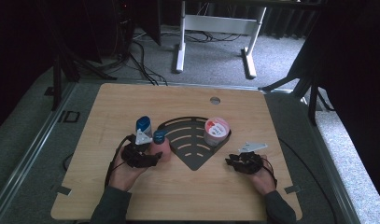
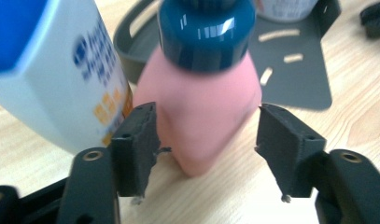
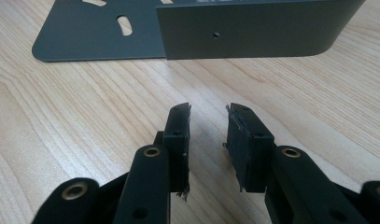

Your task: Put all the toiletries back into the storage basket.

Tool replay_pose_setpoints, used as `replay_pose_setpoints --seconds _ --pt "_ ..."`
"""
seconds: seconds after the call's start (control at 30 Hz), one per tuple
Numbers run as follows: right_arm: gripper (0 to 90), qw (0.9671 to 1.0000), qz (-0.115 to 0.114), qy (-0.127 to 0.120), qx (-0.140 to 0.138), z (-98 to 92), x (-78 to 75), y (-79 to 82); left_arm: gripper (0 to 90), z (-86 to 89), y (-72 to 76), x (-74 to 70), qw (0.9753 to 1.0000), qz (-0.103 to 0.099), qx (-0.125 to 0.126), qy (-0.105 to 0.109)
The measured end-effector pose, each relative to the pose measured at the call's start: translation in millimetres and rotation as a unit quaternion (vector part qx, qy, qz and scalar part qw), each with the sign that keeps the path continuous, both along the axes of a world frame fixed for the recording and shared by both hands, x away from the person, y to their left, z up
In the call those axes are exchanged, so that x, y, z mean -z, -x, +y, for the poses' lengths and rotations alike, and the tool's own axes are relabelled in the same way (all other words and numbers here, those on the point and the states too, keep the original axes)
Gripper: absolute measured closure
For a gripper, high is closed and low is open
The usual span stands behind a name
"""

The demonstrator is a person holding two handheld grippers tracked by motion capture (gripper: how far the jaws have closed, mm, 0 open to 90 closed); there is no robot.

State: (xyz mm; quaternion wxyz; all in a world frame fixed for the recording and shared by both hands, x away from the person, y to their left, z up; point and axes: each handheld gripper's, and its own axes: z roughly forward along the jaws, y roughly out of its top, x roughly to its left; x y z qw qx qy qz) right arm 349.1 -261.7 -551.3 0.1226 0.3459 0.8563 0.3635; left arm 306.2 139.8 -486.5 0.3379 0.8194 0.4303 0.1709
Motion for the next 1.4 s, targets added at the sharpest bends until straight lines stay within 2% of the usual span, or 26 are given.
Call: replay_pose_setpoints --seconds 0.07,0.1,0.27,0.4,0.87,0.97,1.1,1.4 --pt "69.5 1.0 0.0 0.0 0.0 0.0 0.0 -0.1 43.2 1.1 1.4 3.2 1.0 0.003 -0.004 -0.008" --pt "69.5 1.0 0.0 0.0 0.0 0.1 0.0 0.0 48.1 2.3 2.0 4.4 0.9999 0.006 -0.006 -0.007" --pt "69.3 1.0 0.0 0.0 0.0 0.2 0.0 0.0 53.8 6.4 3.0 6.6 0.9998 0.016 -0.003 -0.008" --pt "69.2 1.0 0.0 0.0 0.0 0.1 0.1 0.0 60.6 11.2 2.3 7.3 0.9997 0.021 -0.011 -0.01" --pt "69.2 1.0 0.002 -0.003 0.0 -0.2 0.2 -0.3 64.4 21.4 -1.4 9.5 0.9985 0.025 -0.048 -0.008" --pt "69.3 1.0 0.002 -0.003 0.0 -0.2 0.2 -0.3 67.6 22.6 0.3 8.0 0.9984 0.019 -0.054 -0.002" --pt "69.2 1.0 0.002 -0.003 0.0 -0.1 0.2 -0.4 68.0 21.1 4.7 1.9 0.9988 0.008 -0.048 0.01" --pt "69.0 1.0 0.002 -0.003 0.0 -0.1 0.2 -0.3 63.6 12.7 3.1 -6.6 0.9985 -0.02 -0.044 0.024"
